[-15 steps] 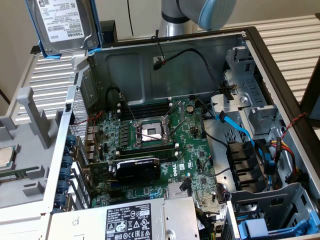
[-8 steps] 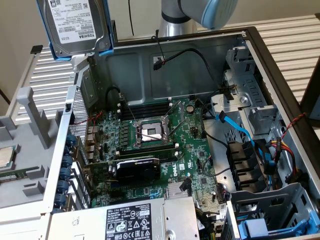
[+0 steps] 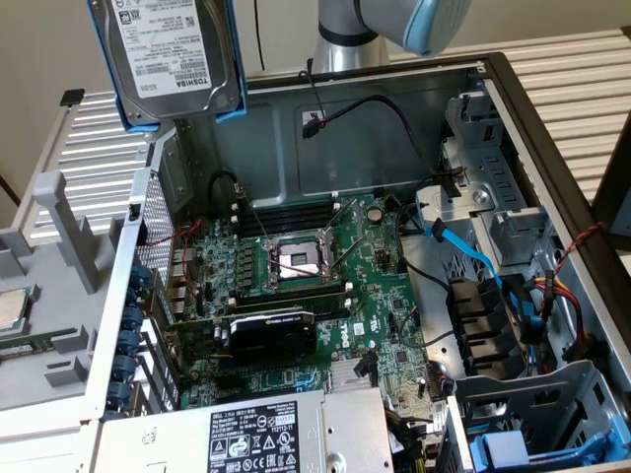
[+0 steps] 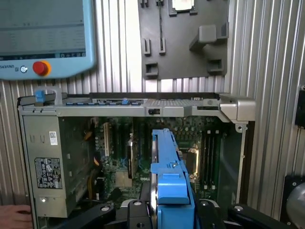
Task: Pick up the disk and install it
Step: 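Pick up the disk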
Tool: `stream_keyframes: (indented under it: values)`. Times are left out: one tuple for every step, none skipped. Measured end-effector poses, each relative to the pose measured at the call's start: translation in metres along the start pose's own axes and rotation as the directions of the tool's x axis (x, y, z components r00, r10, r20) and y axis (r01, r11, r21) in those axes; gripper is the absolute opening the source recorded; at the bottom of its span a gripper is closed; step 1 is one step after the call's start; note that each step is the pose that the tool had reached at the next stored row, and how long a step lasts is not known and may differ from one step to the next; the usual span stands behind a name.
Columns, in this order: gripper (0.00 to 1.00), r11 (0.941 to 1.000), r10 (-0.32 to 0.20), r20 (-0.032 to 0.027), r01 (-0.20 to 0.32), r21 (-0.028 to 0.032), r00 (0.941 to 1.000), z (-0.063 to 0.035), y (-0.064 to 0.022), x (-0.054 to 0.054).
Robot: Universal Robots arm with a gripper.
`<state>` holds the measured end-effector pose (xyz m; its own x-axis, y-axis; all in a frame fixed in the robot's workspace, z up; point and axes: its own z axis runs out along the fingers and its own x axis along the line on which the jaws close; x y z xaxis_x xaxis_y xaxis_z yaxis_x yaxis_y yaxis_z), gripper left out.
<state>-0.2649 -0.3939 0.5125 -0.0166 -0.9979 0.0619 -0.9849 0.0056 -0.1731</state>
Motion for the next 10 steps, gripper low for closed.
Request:
stream_keyframes:
  values:
    - [0.37, 1.0000, 0.000, 0.0004, 0.000, 0.0001, 1.0000, 0.0007, -0.0036, 0.002]
    - [0.37, 1.0000, 0.000, 0.0005, 0.000, 0.0000, 1.0000, 0.0014, -0.0074, 0.004]
    - [0.37, 1.0000, 0.000, 0.0007, 0.000, 0.0000, 1.0000, 0.0021, -0.0110, 0.005]
    - [0.37, 1.0000, 0.000, 0.0009, 0.000, -0.0001, 1.0000, 0.0027, -0.0143, 0.007]
    - [0.37, 1.0000, 0.000, 0.0009, 0.000, -0.0003, 1.0000, 0.0033, -0.0180, 0.009]
    - [0.37, 1.0000, 0.000, 0.0010, 0.000, -0.0003, 1.0000, 0.0039, -0.0212, 0.011]
    - [0.37, 1.0000, 0.000, 0.0012, 0.000, -0.0004, 1.0000, 0.0044, -0.0240, 0.013]
    - [0.37, 1.0000, 0.000, 0.0013, 0.000, -0.0006, 1.0000, 0.0049, -0.0265, 0.015]
    - [0.37, 1.0000, 0.000, 0.0014, 0.000, -0.0006, 1.0000, 0.0054, -0.0290, 0.017]
    - [0.37, 1.0000, 0.000, 0.0016, 0.000, -0.0006, 1.0000, 0.0059, -0.0315, 0.020]
